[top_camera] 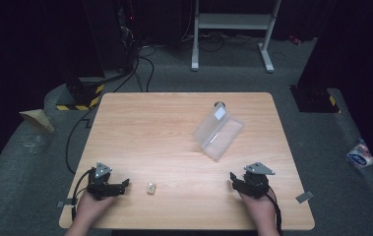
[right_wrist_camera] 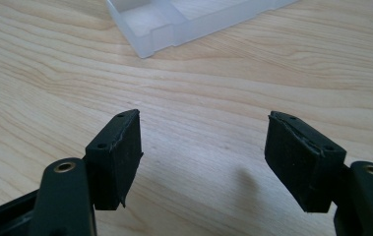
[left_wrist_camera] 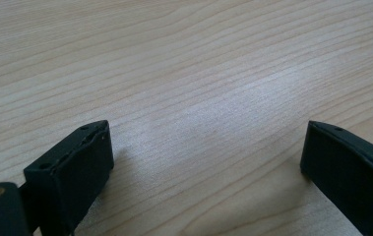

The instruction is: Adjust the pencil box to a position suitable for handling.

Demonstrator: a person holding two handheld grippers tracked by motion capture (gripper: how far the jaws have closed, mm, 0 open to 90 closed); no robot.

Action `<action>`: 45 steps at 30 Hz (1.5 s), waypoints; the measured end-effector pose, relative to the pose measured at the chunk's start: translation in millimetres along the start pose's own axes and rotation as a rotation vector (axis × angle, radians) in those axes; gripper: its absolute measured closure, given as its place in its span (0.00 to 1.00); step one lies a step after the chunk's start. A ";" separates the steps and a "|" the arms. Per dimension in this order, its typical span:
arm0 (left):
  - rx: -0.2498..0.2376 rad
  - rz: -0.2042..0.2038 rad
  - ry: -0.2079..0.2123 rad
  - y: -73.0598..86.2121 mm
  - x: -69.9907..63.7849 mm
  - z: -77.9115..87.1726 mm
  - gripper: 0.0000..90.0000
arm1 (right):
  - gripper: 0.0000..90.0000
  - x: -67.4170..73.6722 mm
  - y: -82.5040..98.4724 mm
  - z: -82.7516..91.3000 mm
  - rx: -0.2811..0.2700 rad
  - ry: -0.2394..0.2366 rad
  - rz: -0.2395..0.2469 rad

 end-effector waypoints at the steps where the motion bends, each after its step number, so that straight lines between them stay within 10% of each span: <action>1: 0.000 -0.002 0.000 -0.1 0.1 -0.1 0.06 | 0.33 2.2 -0.9 -1.2 -0.001 -0.002 0.004; 17: 0.003 -0.010 0.002 0.0 0.2 0.2 0.07 | 0.38 24.9 -23.3 -10.4 -0.039 -0.041 0.033; 45: 0.002 -0.012 0.005 0.1 0.3 0.2 0.07 | 0.50 18.9 -81.1 -40.5 -0.014 -0.045 0.039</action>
Point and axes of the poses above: each handheld gripper's, and its own axes: z roughly backward along the jaws, y roughly out of its underside, x roughly to its left, the point moved 4 cm from there along -z, roughly forward along the jaws, and after that the axes turned 10 degrees about x, right-handed, at the moved point
